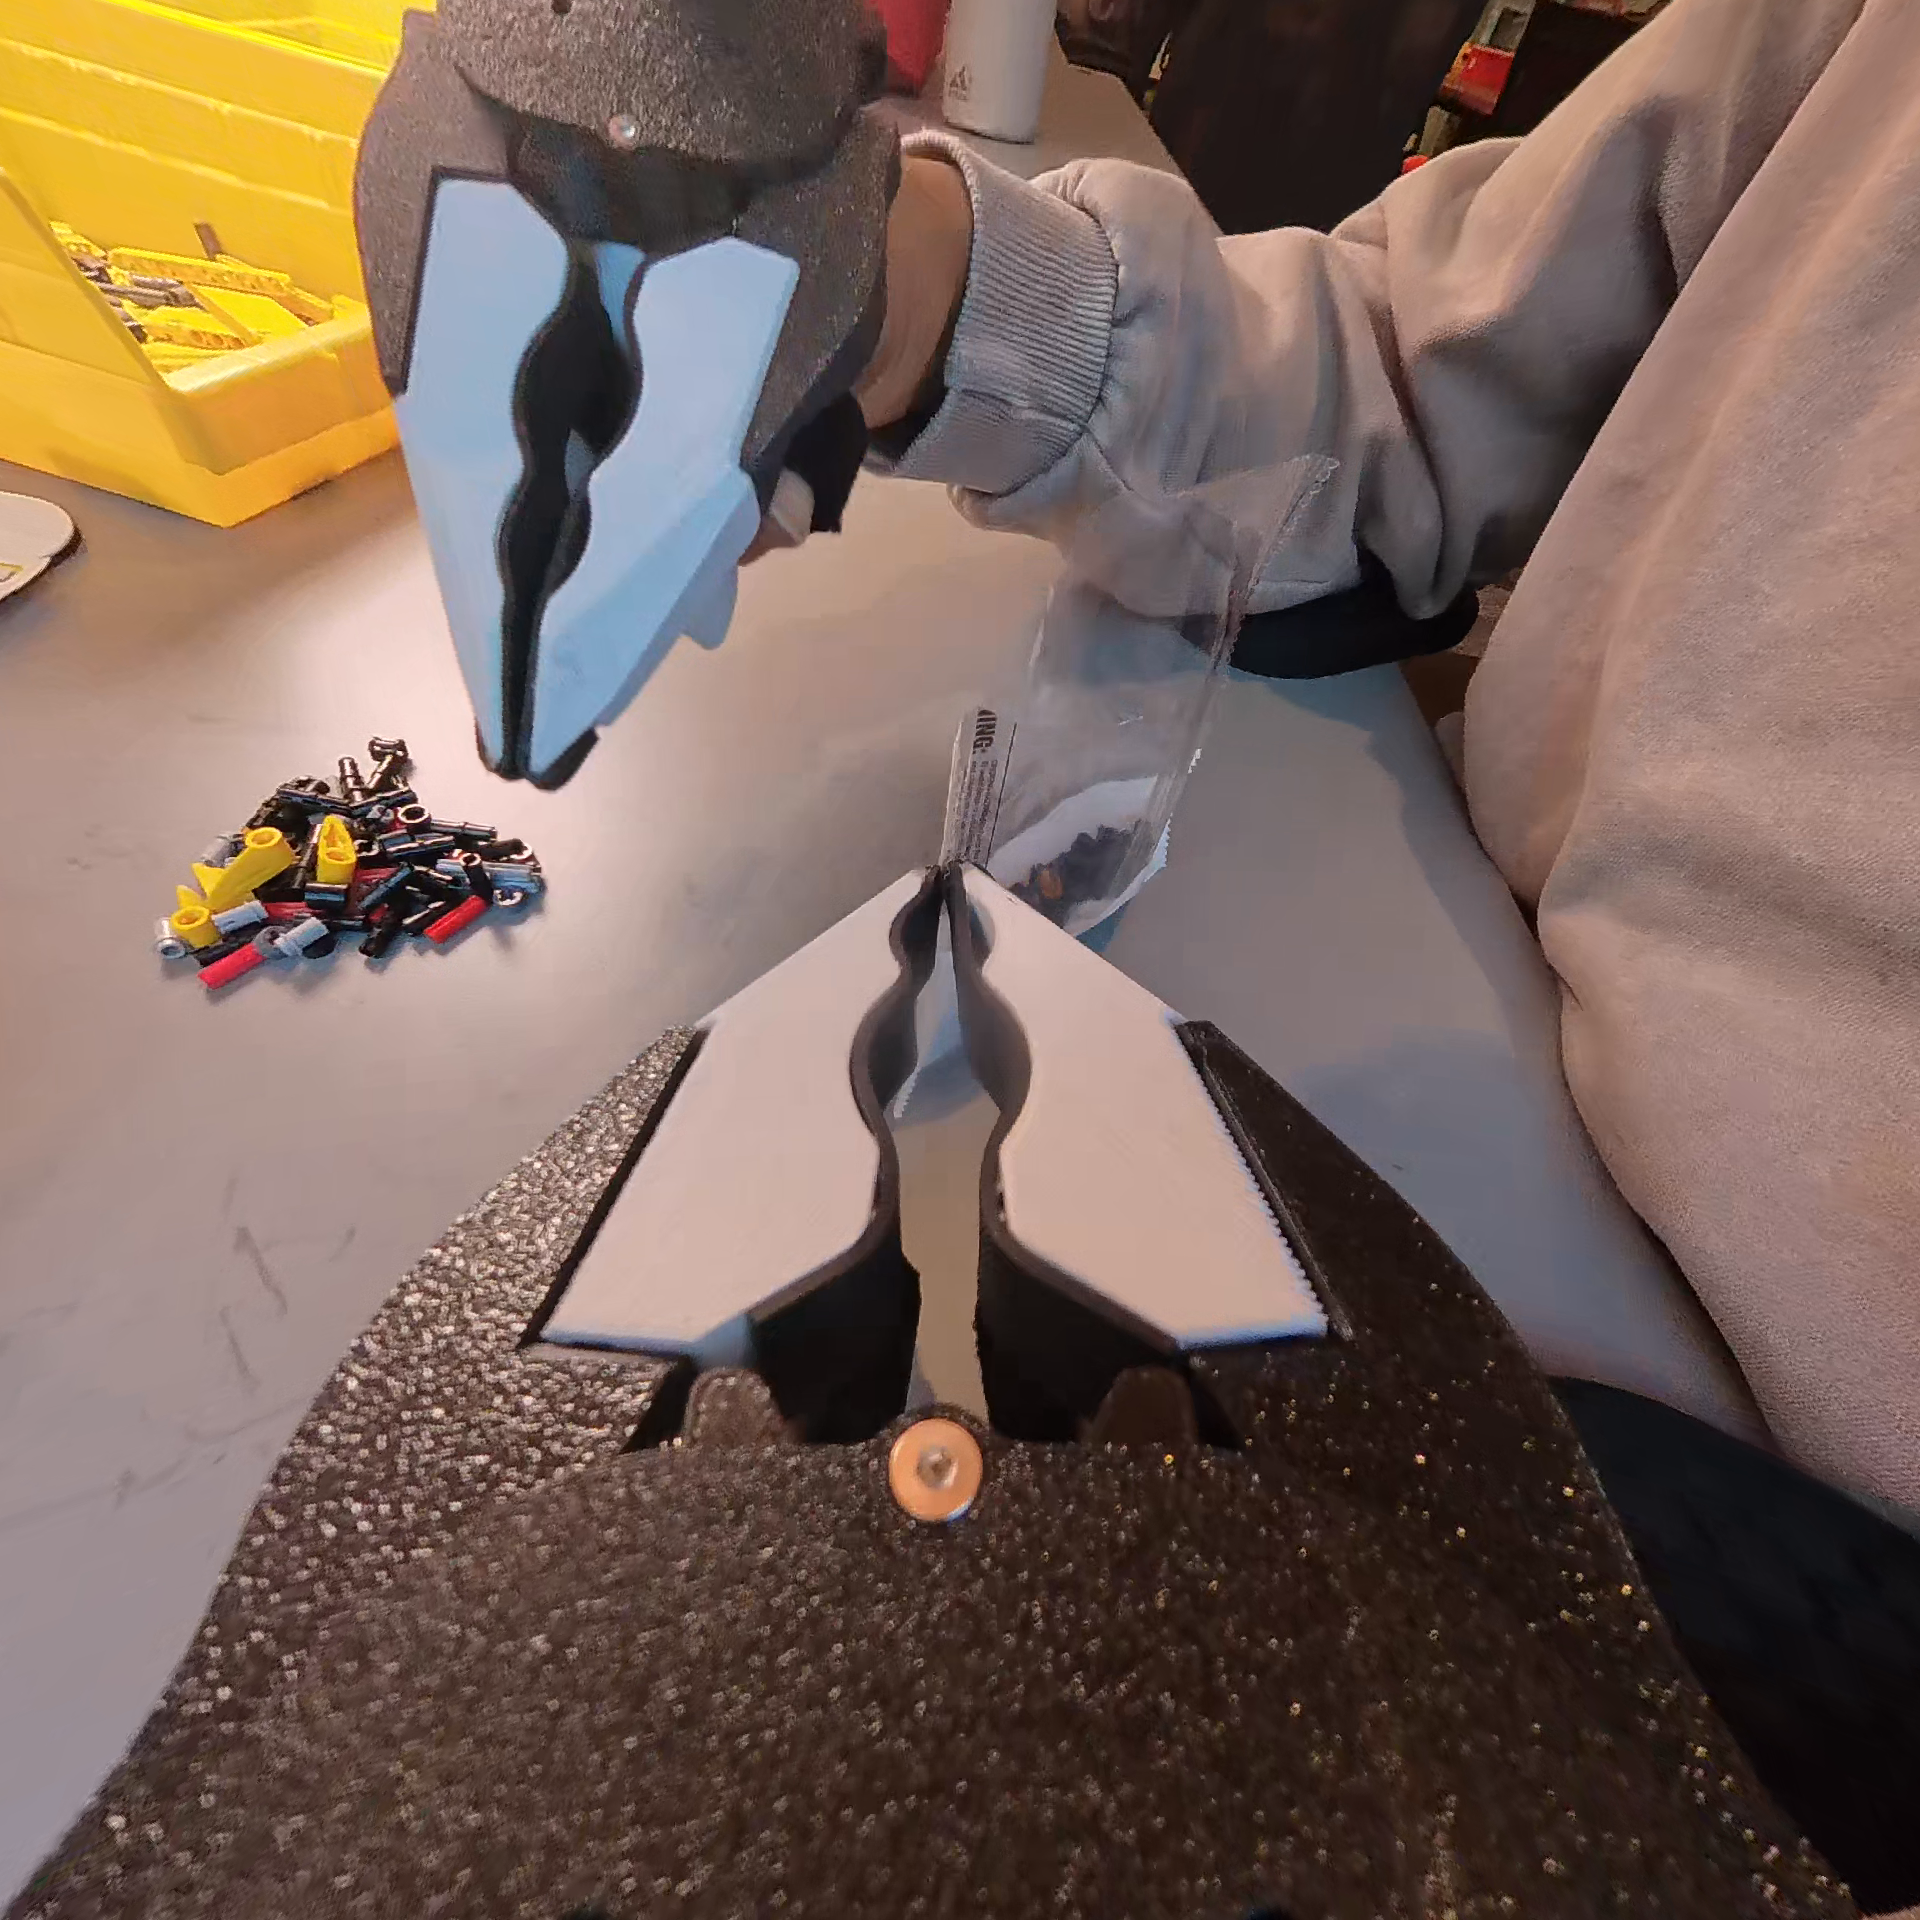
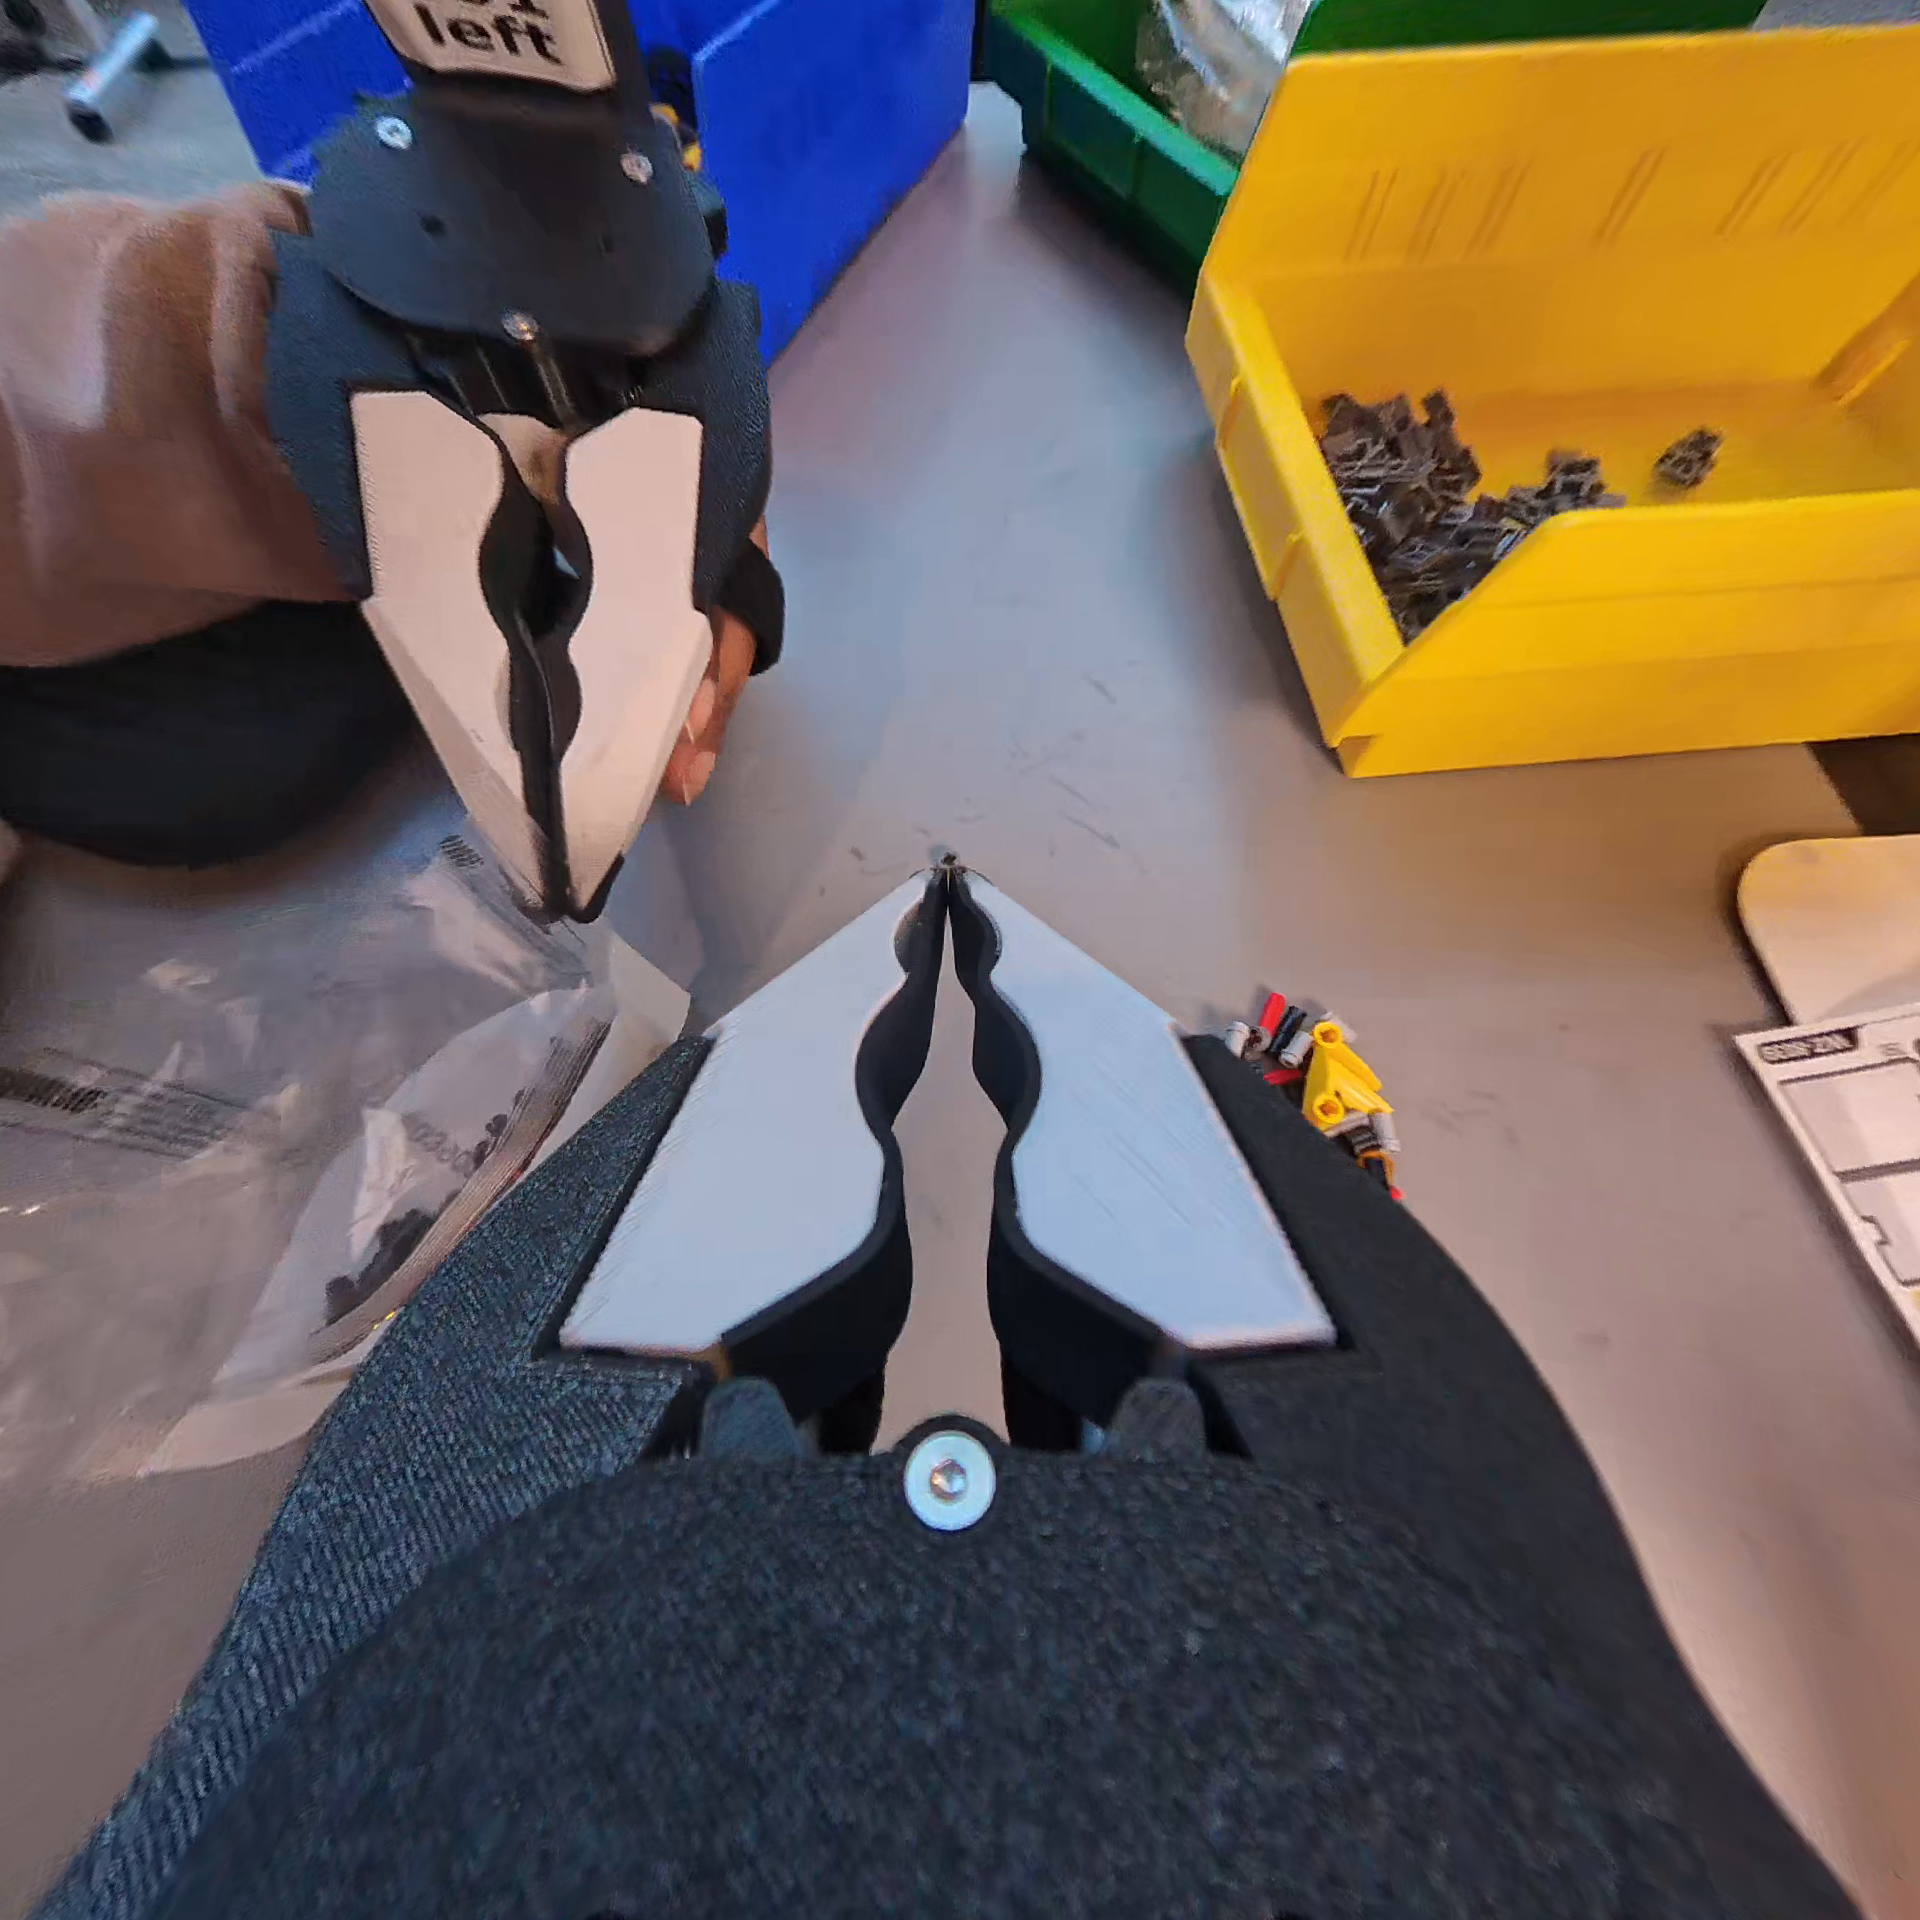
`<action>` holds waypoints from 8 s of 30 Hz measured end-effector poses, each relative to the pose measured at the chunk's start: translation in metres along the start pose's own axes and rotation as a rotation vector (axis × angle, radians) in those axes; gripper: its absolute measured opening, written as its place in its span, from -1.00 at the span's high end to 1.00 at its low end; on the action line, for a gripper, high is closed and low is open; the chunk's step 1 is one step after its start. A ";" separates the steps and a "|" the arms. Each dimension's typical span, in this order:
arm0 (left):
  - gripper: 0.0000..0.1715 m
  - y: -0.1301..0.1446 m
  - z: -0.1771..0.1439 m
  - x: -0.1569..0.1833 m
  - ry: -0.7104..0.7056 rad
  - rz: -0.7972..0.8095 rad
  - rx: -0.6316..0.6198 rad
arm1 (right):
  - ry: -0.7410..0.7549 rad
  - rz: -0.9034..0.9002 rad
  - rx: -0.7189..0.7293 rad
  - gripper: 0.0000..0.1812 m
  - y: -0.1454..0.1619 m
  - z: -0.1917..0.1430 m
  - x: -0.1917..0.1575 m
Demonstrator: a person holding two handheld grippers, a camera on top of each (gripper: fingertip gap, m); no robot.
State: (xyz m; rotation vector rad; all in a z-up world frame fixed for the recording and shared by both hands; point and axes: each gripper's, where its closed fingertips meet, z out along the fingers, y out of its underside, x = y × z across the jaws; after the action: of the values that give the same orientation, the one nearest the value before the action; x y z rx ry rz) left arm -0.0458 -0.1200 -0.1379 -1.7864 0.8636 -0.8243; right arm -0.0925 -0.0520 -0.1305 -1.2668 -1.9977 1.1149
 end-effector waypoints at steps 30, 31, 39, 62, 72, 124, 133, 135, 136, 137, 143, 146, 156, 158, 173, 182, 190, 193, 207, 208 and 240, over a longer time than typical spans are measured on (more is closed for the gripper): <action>0.56 -0.005 -0.047 -0.069 -0.371 -0.086 0.095 | 0.029 0.072 0.069 1.00 0.055 -0.086 -0.073; 0.55 0.004 -0.052 -0.080 -0.433 -0.103 0.045 | 0.033 0.067 0.071 1.00 0.057 -0.091 -0.071; 0.70 0.062 -0.031 -0.091 -0.513 -0.082 -0.335 | 0.030 0.029 0.077 1.00 0.068 -0.105 -0.065; 0.93 -0.092 0.017 -0.014 -0.274 0.219 0.075 | -0.011 -0.067 0.078 1.00 0.063 -0.098 -0.081; 0.79 -0.071 0.031 -0.016 -0.236 0.181 0.014 | -0.014 -0.078 0.078 1.00 0.063 -0.096 -0.084; 1.00 0.007 0.018 -0.019 -0.106 0.070 -0.076 | 0.221 0.171 -0.337 0.75 0.066 0.046 0.100; 1.00 0.008 0.019 -0.020 -0.116 0.076 -0.088 | 0.210 0.160 -0.360 0.82 0.074 0.030 0.092; 1.00 0.008 0.019 -0.020 -0.116 0.079 -0.089 | 0.206 0.170 -0.346 0.82 0.073 0.026 0.089; 1.00 0.008 0.019 -0.020 -0.117 0.080 -0.090 | 0.206 0.172 -0.340 0.82 0.072 0.024 0.088; 1.00 0.008 0.019 -0.020 -0.117 0.082 -0.090 | 0.205 0.174 -0.342 0.83 0.073 0.021 0.087; 1.00 0.007 0.019 -0.020 -0.129 0.096 -0.096 | 0.199 0.185 -0.312 0.82 0.070 0.009 0.080; 1.00 0.007 0.019 -0.022 -0.143 0.101 -0.103 | 0.218 0.153 -0.233 0.77 0.050 -0.002 0.078; 1.00 -0.001 0.008 -0.046 -0.286 0.124 -0.066 | 0.350 -0.125 0.116 0.94 -0.098 -0.065 0.048; 1.00 0.002 0.008 -0.049 -0.297 0.125 -0.073 | 0.331 -0.126 0.175 0.66 -0.111 -0.074 0.030; 1.00 0.000 0.012 -0.046 -0.275 0.116 -0.046 | 0.210 0.055 0.118 0.89 0.052 -0.068 -0.054; 0.65 -0.024 -0.012 -0.036 -0.248 0.092 0.011 | 0.226 0.010 0.128 1.00 0.058 -0.078 -0.050; 0.61 -0.029 -0.286 -0.040 -1.044 -0.019 -0.402 | 0.248 -0.026 0.102 1.00 0.075 -0.112 -0.054; 0.56 0.069 -0.360 -0.009 -0.991 -0.375 -0.762 | 0.262 -0.015 0.134 1.00 0.079 -0.119 -0.052; 0.98 0.205 -0.372 0.034 -0.797 -0.380 -1.239 | 0.296 -0.052 0.124 1.00 0.079 -0.119 -0.053; 1.00 0.204 -0.371 0.033 -0.790 -0.360 -1.242 | 0.297 -0.052 0.125 1.00 0.079 -0.119 -0.054; 0.53 0.018 -0.086 -0.016 -0.466 0.123 -0.573 | 0.080 -0.140 0.187 1.00 0.067 -0.097 -0.099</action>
State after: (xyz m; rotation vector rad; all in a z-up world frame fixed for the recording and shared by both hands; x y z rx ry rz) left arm -0.1294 -0.1510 -0.1293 -2.2633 0.9343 -0.0515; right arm 0.0560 -0.0908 -0.1363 -1.0440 -1.8454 1.1356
